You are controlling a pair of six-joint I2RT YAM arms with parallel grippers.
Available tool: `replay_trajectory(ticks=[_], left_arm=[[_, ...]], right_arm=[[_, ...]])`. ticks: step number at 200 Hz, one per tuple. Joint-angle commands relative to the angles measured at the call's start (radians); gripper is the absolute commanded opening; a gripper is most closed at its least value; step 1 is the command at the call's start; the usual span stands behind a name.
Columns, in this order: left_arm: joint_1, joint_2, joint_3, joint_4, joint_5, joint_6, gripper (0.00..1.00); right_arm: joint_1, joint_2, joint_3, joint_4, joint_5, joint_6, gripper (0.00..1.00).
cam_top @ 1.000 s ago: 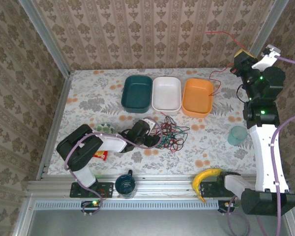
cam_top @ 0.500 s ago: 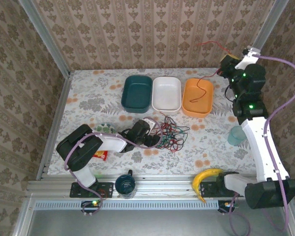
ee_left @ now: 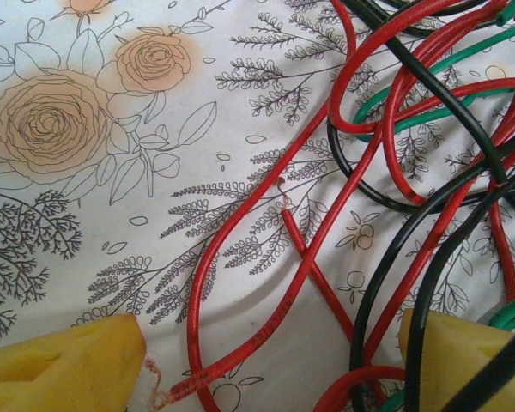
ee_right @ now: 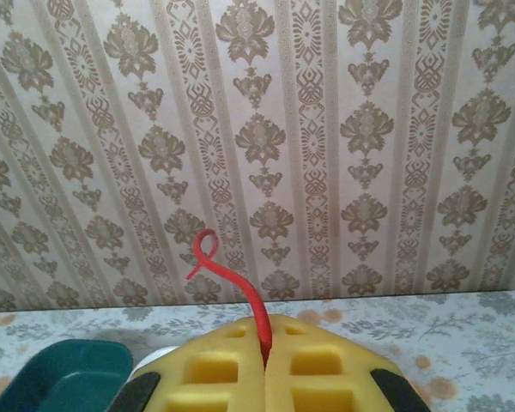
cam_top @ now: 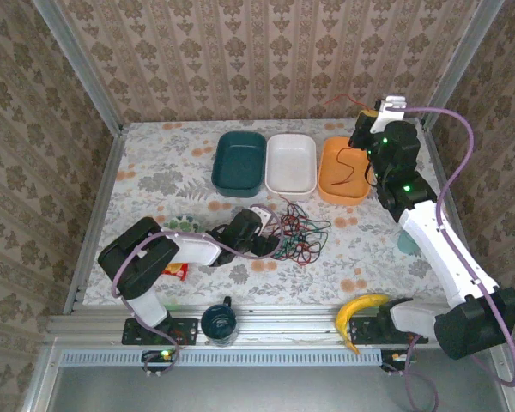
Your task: Untangle the cables
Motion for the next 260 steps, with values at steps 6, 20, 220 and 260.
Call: replay_trajectory(ticks=[6,20,220,260], left_arm=[[0.020,0.023,-0.017,-0.159,-0.073,-0.029,0.82],[0.020,0.023,-0.016,-0.160,-0.069,-0.030,0.82],[0.019,-0.020,0.010,-0.215,-0.067,-0.015,0.84],[0.018,-0.032,0.030,-0.233,-0.067,-0.001,0.84]], right_arm=[[0.045,0.007,-0.053,0.014,0.163,-0.053,0.00],[0.066,0.017,-0.082,0.005,0.241,-0.013,0.00],[-0.124,0.501,-0.089,-0.058,-0.077,0.481,0.01],[-0.138,0.483,-0.052,-0.139,-0.058,0.479,0.42]])
